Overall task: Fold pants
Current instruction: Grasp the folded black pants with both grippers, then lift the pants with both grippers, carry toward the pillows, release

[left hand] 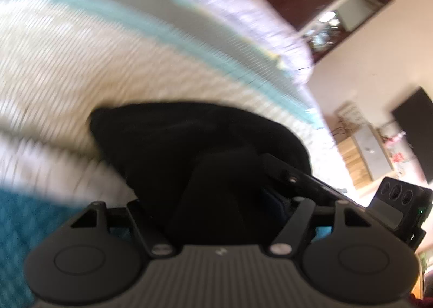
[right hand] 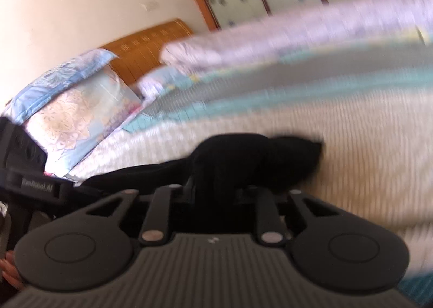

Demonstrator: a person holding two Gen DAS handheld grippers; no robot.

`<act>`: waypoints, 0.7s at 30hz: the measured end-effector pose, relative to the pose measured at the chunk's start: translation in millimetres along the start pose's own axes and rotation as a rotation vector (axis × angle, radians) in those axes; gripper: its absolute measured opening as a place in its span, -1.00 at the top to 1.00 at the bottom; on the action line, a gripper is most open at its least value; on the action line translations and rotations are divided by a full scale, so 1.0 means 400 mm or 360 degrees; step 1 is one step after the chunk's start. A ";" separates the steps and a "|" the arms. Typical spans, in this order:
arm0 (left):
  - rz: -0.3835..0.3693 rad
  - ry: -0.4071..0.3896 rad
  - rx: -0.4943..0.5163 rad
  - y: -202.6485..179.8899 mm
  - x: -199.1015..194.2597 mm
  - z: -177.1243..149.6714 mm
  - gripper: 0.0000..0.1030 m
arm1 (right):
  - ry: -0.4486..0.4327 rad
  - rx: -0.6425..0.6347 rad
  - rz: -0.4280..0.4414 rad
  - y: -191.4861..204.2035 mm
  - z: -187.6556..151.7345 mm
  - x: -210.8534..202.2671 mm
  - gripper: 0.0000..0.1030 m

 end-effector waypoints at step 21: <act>0.0569 -0.0269 0.0127 0.055 0.428 0.512 -0.51 | -0.0096 0.0173 -0.0480 -0.465 0.201 0.348 0.10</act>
Point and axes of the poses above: each gripper's, at about its wrist camera, not at the fingertips, and x roughly the way its jaws point, y to its left, z to its top, the point moved 2 cm from there along x, roughly the way its jaws point, and after that the axes turned 2 degrees about -x, right-handed, at the moved point
